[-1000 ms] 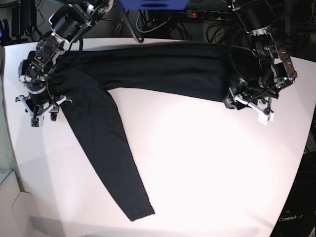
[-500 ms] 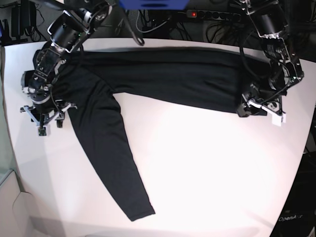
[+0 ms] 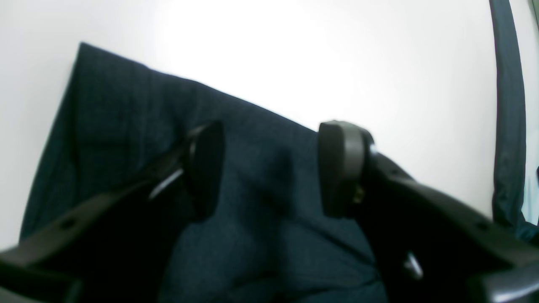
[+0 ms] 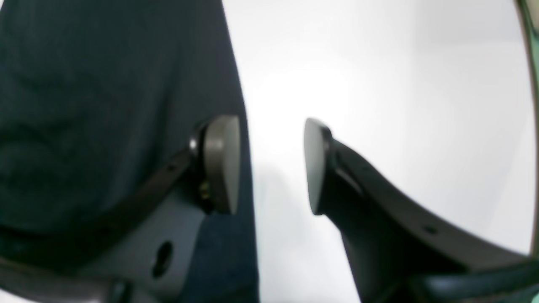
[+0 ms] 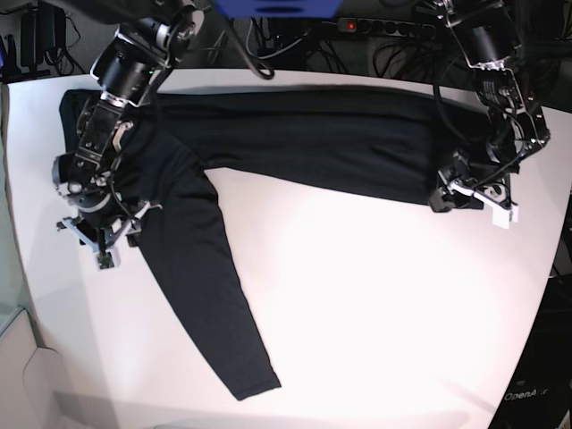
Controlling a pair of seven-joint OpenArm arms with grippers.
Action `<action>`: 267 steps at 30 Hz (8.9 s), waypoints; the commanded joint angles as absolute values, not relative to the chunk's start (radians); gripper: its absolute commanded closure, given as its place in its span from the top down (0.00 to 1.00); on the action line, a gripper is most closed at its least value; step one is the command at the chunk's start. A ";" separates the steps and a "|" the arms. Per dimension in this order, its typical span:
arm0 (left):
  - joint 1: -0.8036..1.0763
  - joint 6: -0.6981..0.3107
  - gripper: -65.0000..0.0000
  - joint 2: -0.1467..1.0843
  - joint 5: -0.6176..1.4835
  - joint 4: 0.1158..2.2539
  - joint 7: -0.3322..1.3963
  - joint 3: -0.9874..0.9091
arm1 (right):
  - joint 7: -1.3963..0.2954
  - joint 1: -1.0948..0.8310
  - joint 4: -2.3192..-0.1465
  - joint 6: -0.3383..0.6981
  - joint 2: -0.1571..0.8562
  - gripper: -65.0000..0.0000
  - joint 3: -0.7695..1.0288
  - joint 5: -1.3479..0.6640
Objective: Fold the T-shirt properly
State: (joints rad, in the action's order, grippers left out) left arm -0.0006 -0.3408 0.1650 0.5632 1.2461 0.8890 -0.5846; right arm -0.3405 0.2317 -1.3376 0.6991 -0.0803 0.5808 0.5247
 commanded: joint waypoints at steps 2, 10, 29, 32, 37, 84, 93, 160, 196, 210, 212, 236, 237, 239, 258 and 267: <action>0.022 -0.275 0.56 0.165 0.443 1.222 0.984 -0.584 | -0.318 0.283 -1.325 0.698 -0.077 0.41 0.568 0.513; 0.022 -0.275 0.56 0.163 0.444 1.222 0.984 -0.584 | -0.312 0.437 -1.067 0.698 -0.030 0.41 0.568 0.513; 0.024 -0.275 0.56 0.163 0.444 1.222 0.984 -0.584 | -0.122 0.713 -0.539 0.698 0.050 0.41 0.567 0.513; 0.024 -0.275 0.56 0.163 0.444 1.222 0.984 -0.584 | -0.067 0.734 -0.470 0.698 0.079 0.41 0.567 0.513; 0.024 -0.275 0.56 0.163 0.444 1.222 0.984 -0.584 | -0.050 0.753 -0.453 0.698 0.101 0.41 0.567 0.513; 0.035 -0.275 0.56 0.163 0.444 1.222 0.986 -0.582 | 0.110 0.638 -0.328 0.698 0.120 0.04 0.565 0.516; 0.031 -0.275 0.56 0.163 0.444 1.222 0.986 -0.582 | 0.147 0.607 -0.340 0.698 0.119 0.00 0.568 0.513; 0.228 -0.274 0.56 0.226 0.809 1.514 0.986 -0.717 | 0.039 -0.346 -1.794 0.698 -0.157 0.00 -0.266 0.512; 0.219 -0.274 0.56 0.226 0.809 1.515 0.986 -0.716 | 0.039 -0.470 -1.650 0.698 -0.157 0.27 -0.369 0.510; 0.094 -0.274 0.56 0.223 0.812 1.702 0.986 -0.604 | 0.041 -0.418 -1.804 0.698 -0.151 0.27 -0.065 0.512; 0.030 -0.268 0.56 0.223 0.811 1.725 0.986 -0.518 | 0.041 -0.412 -1.830 0.698 -0.134 0.27 -0.007 0.510; -0.300 -0.265 0.56 -0.157 0.108 1.224 0.961 0.367 | -0.053 -0.099 -1.856 0.698 -0.145 0.27 0.676 0.509; -0.297 -0.265 0.56 -0.157 0.090 1.218 0.947 0.377 | -0.081 -0.077 -1.856 0.698 -0.145 0.27 0.694 0.509; -0.280 -0.265 0.56 -0.157 0.059 1.207 0.929 0.375 | -0.113 -0.048 -1.856 0.698 -0.145 0.27 0.723 0.509; -0.280 -0.265 0.38 -0.157 0.001 1.000 0.832 0.381 | -0.134 -0.024 -1.857 0.698 -0.150 0.27 0.746 0.509; -0.280 -0.265 0.00 -0.157 0.001 1.020 0.840 0.357 | -0.136 -0.019 -1.856 0.698 -0.150 0.27 0.746 0.509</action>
